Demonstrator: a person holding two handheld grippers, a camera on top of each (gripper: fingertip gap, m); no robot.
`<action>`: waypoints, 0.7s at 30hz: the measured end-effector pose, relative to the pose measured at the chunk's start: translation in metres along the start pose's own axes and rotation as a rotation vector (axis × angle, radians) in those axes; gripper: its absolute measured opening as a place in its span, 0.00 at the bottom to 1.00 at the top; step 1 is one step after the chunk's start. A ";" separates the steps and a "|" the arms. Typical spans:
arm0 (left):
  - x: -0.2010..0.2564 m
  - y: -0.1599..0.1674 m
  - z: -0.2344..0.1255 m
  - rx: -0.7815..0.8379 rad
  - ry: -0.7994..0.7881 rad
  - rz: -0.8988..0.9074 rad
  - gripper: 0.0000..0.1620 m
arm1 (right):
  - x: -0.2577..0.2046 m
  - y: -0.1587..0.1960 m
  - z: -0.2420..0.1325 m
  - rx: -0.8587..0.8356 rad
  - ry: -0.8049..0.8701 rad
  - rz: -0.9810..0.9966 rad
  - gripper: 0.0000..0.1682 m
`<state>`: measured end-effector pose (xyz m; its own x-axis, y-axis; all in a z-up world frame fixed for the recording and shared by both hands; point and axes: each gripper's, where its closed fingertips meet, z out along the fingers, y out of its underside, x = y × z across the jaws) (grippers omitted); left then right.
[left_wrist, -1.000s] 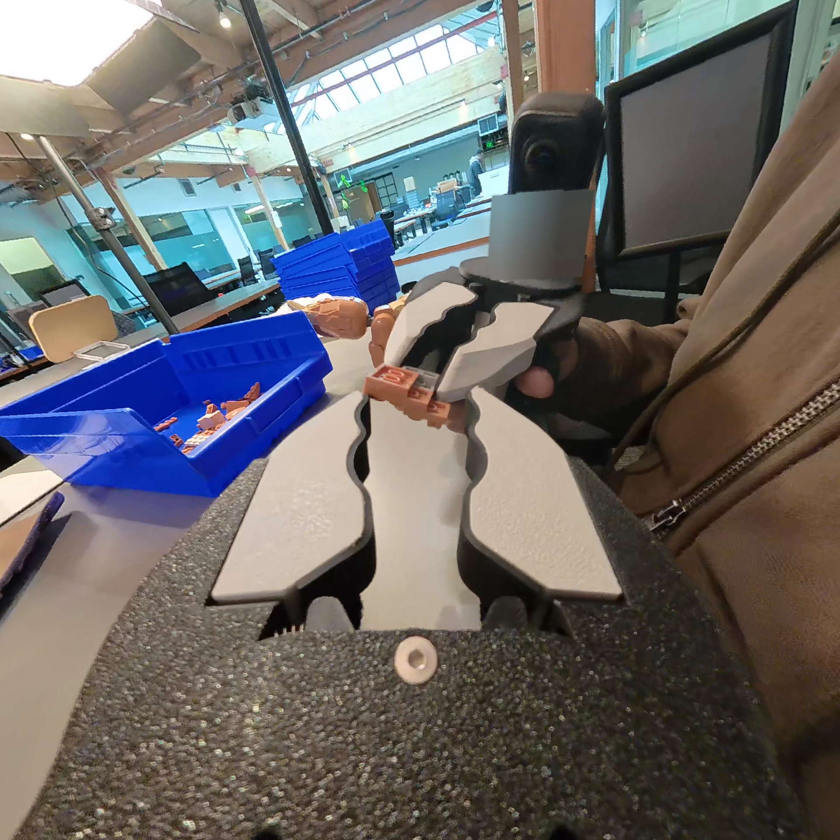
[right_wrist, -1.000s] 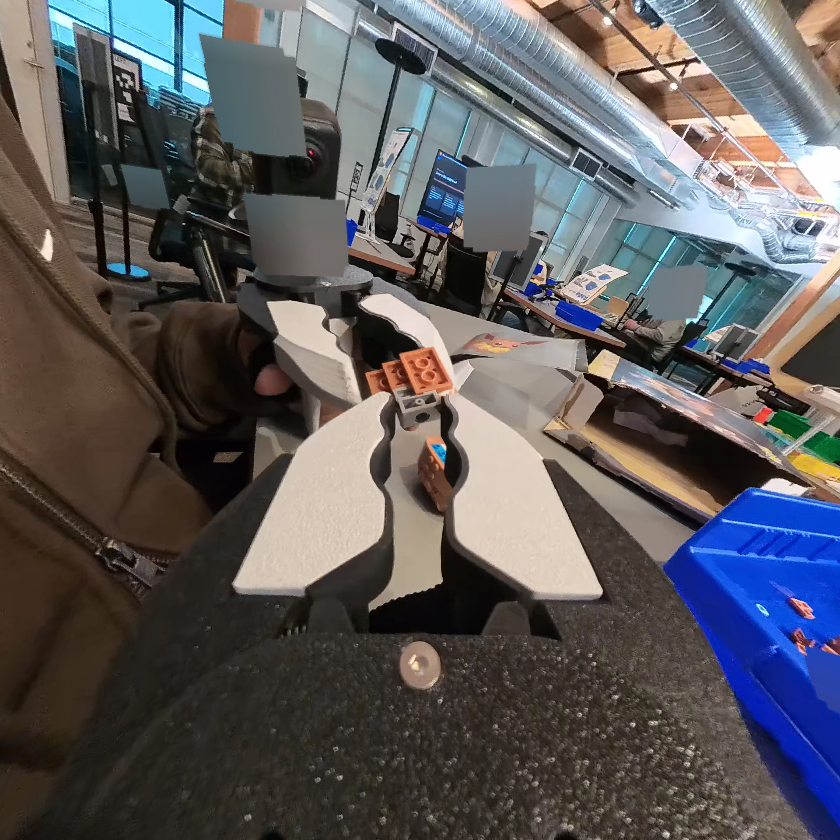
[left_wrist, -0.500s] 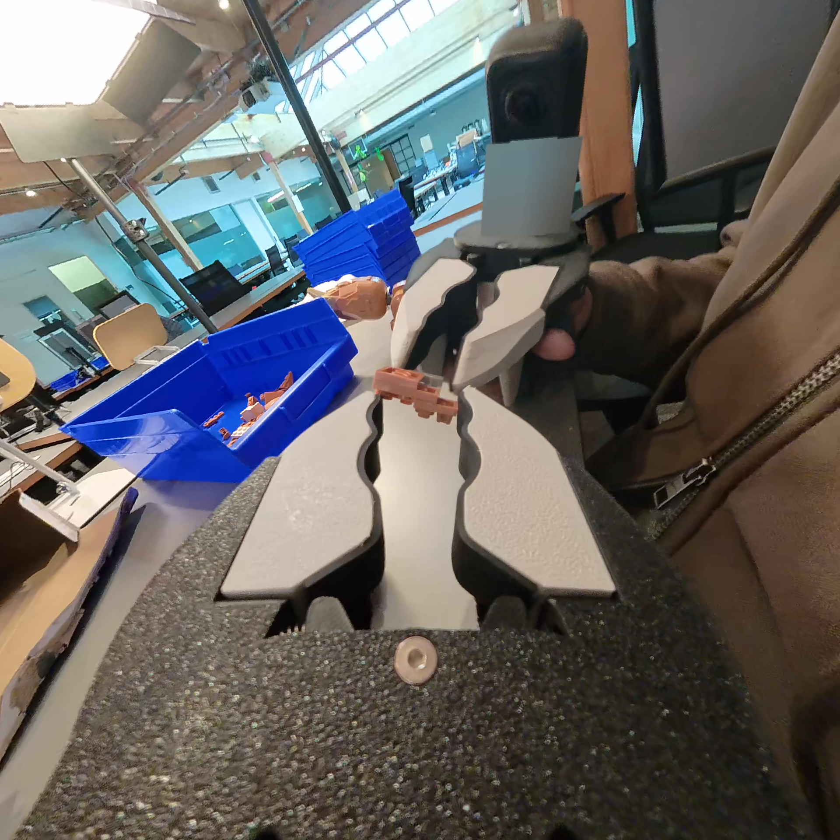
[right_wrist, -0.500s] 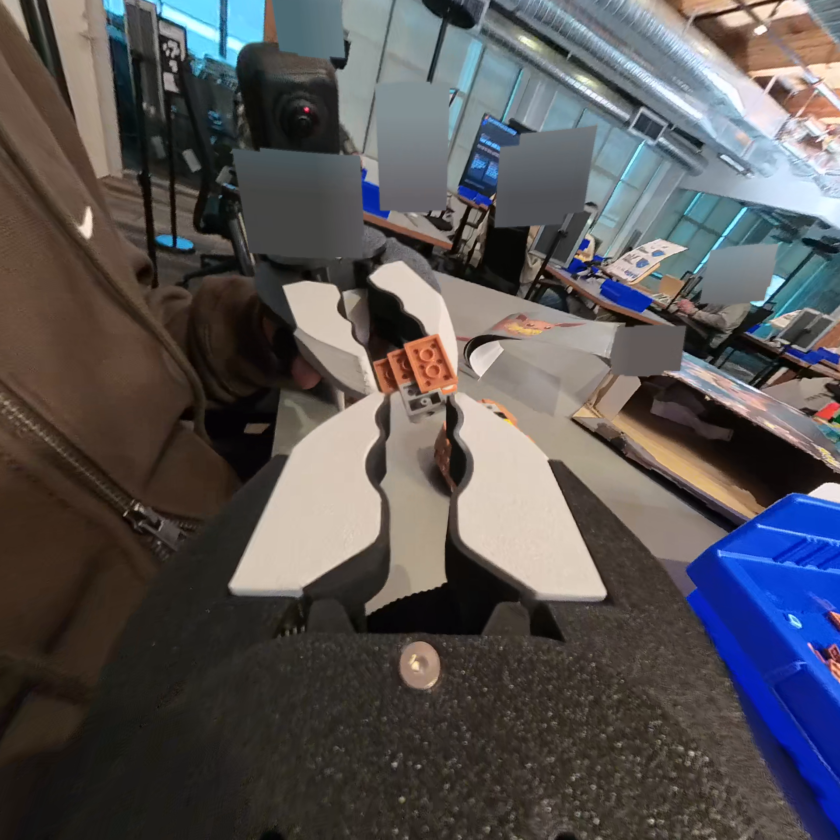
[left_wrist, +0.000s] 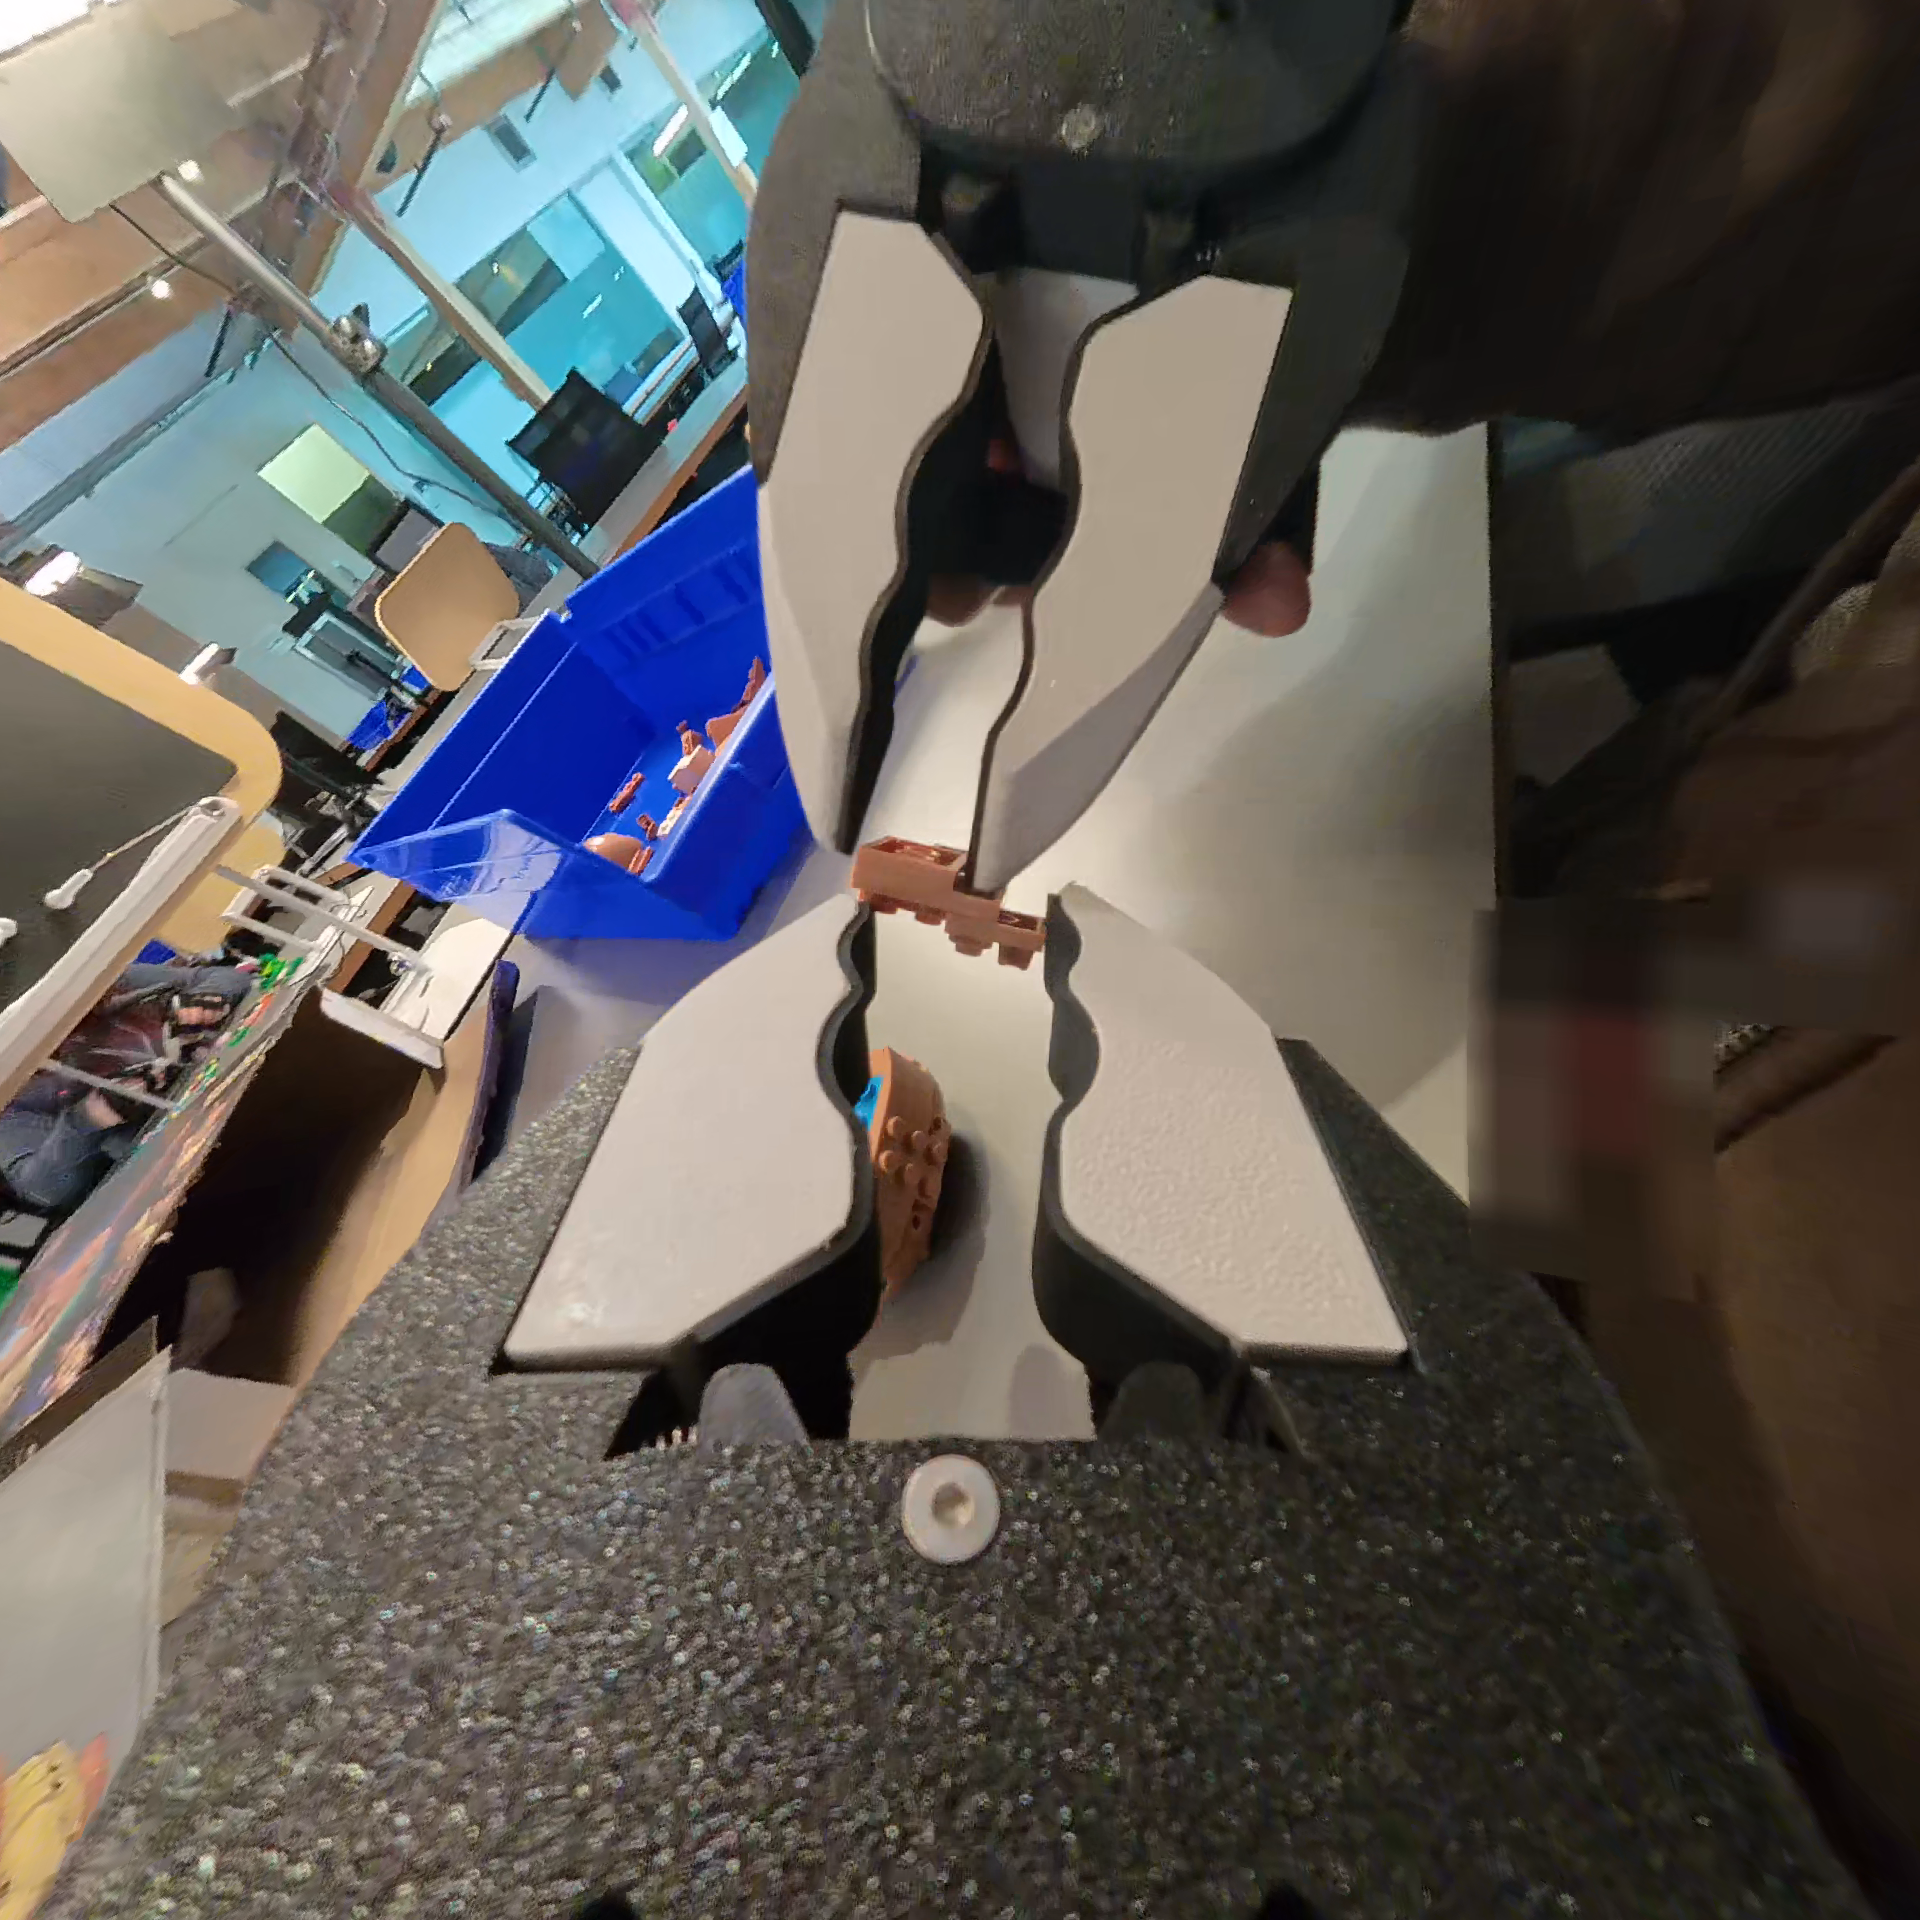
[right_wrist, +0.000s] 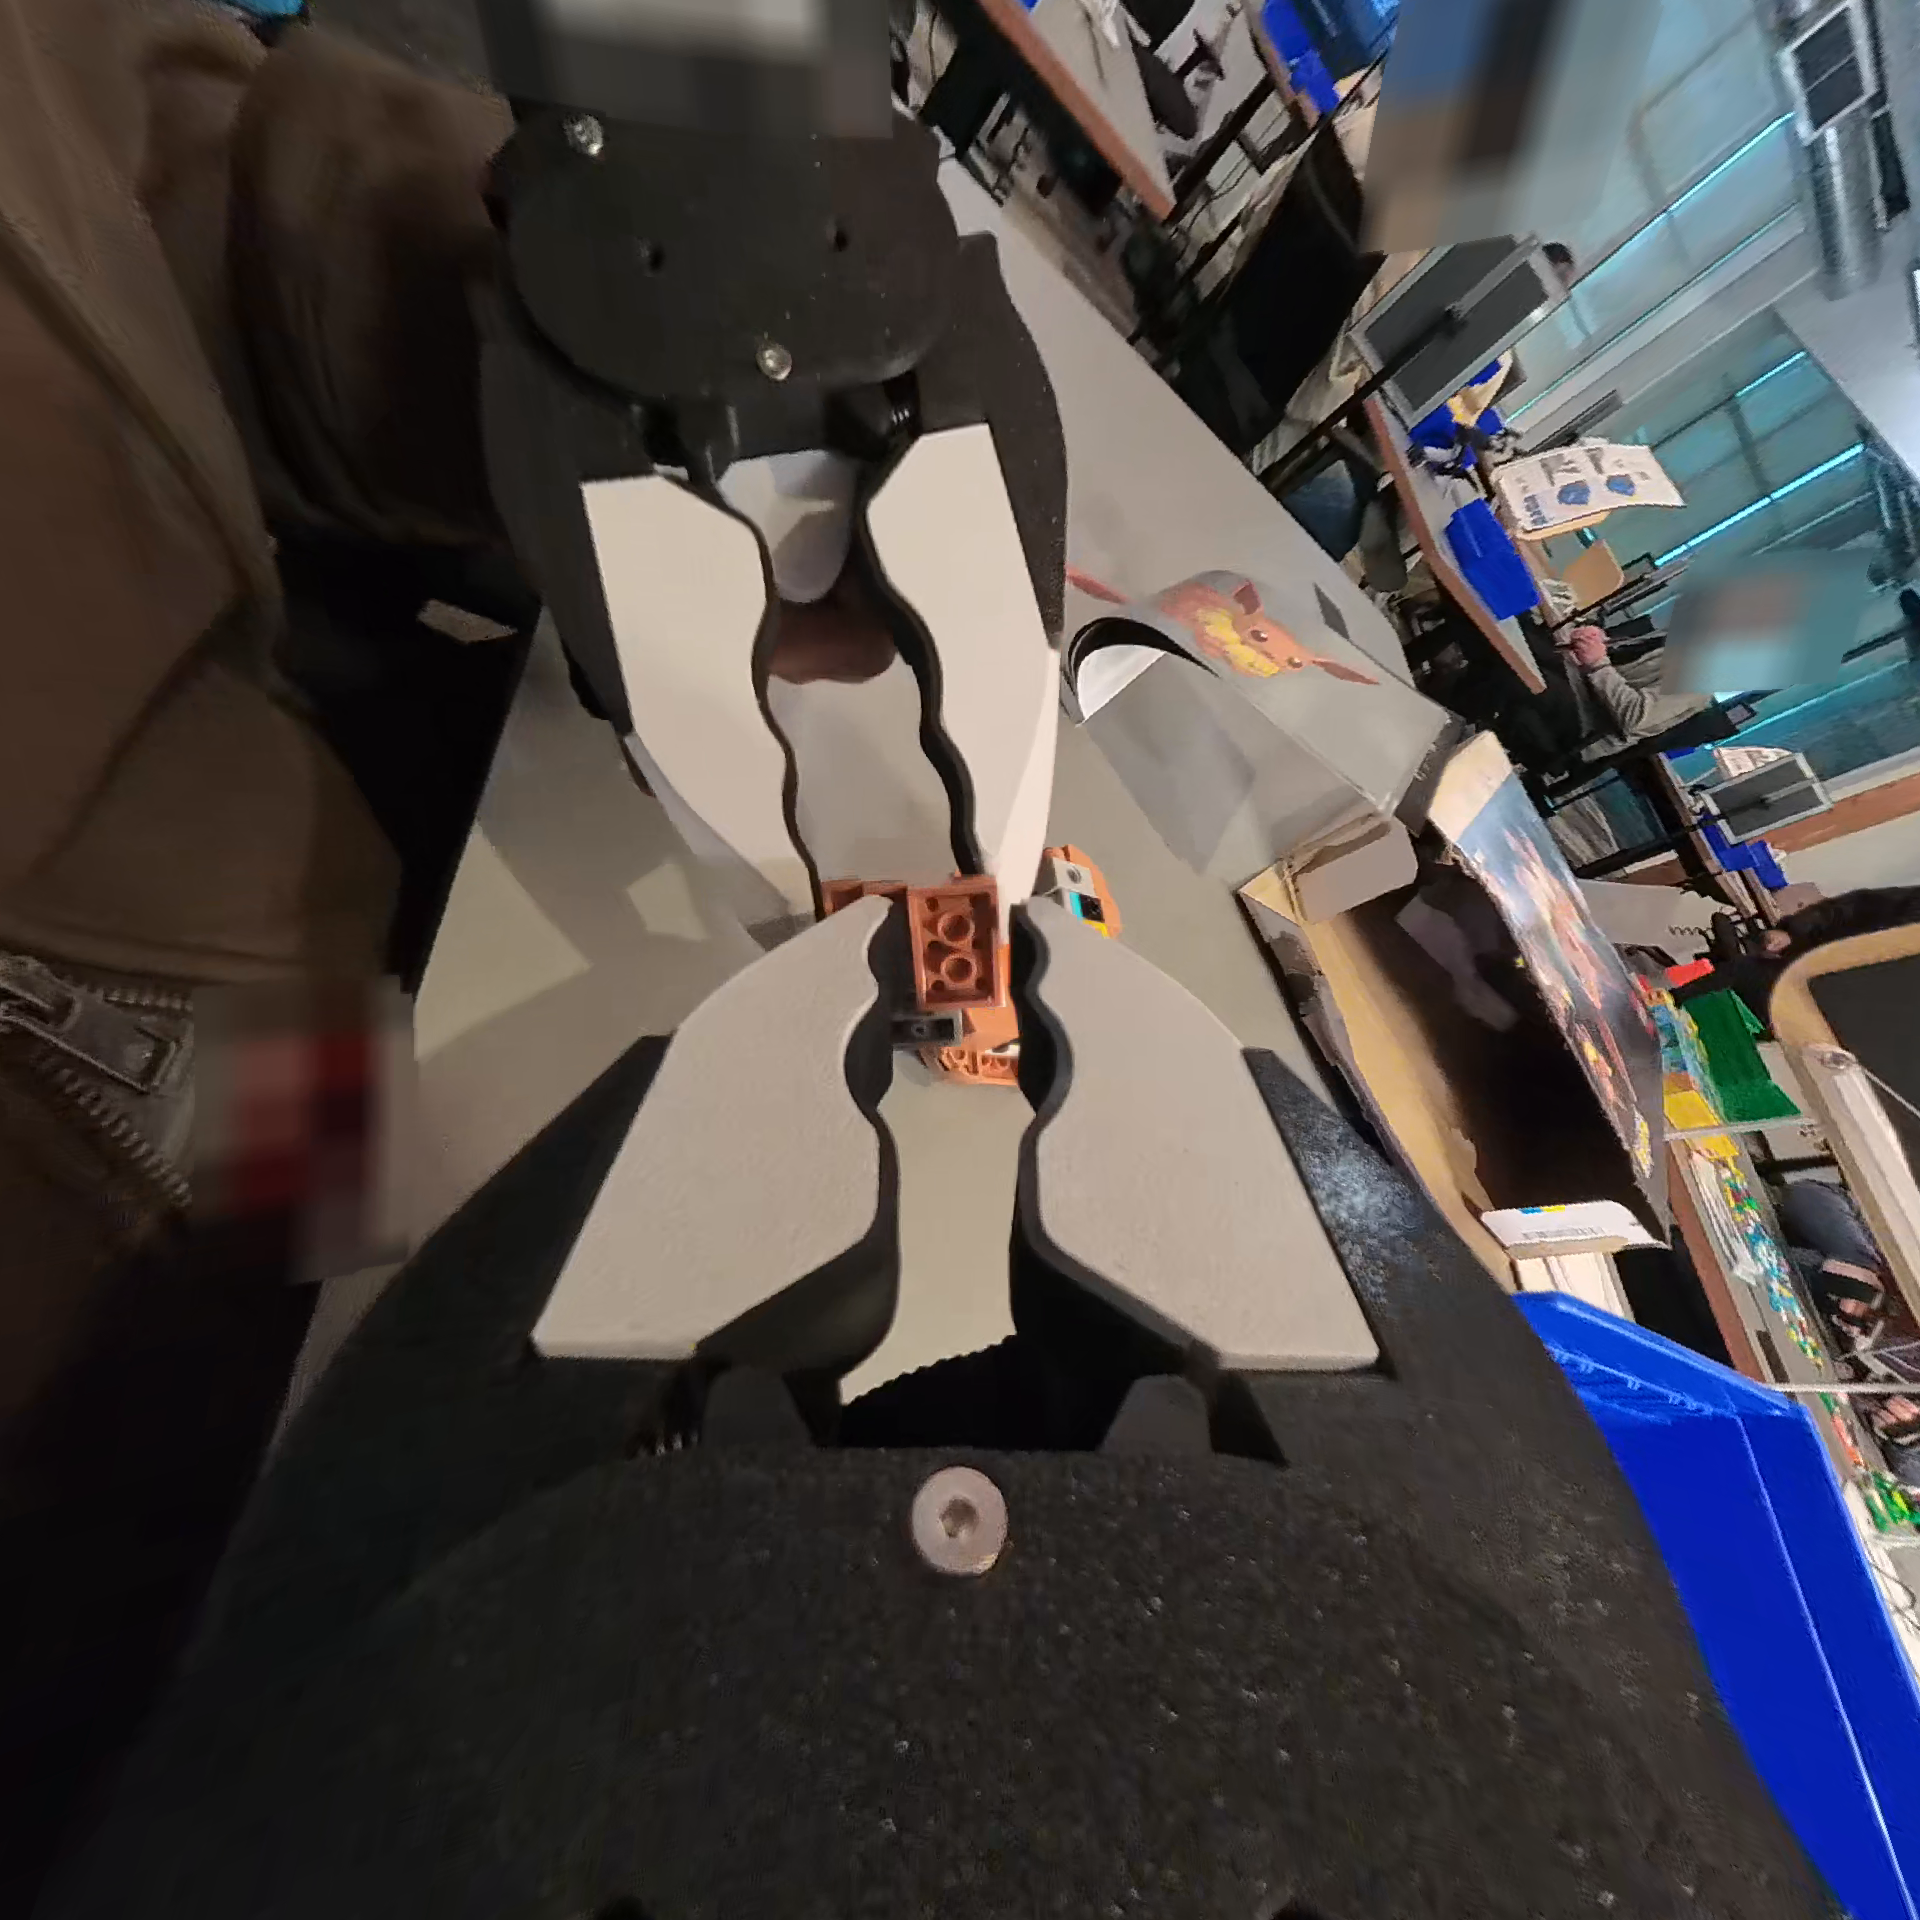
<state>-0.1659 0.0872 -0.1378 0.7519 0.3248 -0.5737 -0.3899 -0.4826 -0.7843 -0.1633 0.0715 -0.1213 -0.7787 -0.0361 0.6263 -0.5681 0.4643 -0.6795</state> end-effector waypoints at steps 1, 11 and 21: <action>0.000 0.002 0.001 -0.015 -0.006 0.006 0.19 | -0.001 0.001 0.001 -0.008 -0.008 -0.006 0.11; 0.007 0.016 0.007 -0.167 -0.004 0.121 0.19 | -0.011 0.015 0.006 -0.099 -0.055 -0.089 0.10; 0.009 -0.001 0.006 -0.017 0.078 -0.087 0.10 | -0.002 0.000 -0.009 0.055 0.062 -0.040 0.09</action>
<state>-0.1618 0.0952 -0.1434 0.8218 0.3020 -0.4831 -0.3131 -0.4691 -0.8258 -0.1594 0.0796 -0.1185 -0.7384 0.0017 0.6744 -0.6134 0.4140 -0.6726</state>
